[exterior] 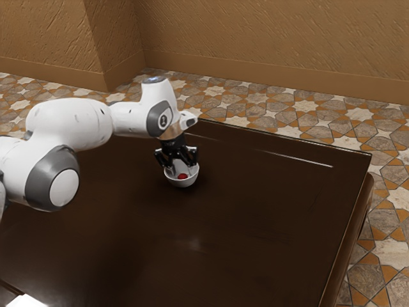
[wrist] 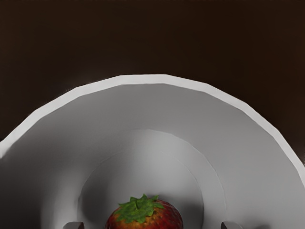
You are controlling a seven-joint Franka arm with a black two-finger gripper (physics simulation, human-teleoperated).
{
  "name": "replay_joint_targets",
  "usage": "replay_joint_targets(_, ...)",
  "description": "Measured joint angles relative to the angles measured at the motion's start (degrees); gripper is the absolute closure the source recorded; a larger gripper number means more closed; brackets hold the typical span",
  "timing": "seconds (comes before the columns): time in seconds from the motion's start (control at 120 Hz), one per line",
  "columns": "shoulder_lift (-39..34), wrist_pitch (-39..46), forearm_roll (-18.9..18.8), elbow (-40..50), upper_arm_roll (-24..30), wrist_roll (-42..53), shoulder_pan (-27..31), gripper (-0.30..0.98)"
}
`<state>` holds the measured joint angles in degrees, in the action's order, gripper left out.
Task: Take strawberry from the bowl
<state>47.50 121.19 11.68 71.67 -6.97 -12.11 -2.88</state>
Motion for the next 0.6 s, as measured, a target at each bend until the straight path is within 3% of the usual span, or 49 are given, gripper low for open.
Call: replay_joint_targets(0.6,0.4,2.0,0.4,0.9,-0.1,-1.6,0.1,0.54)
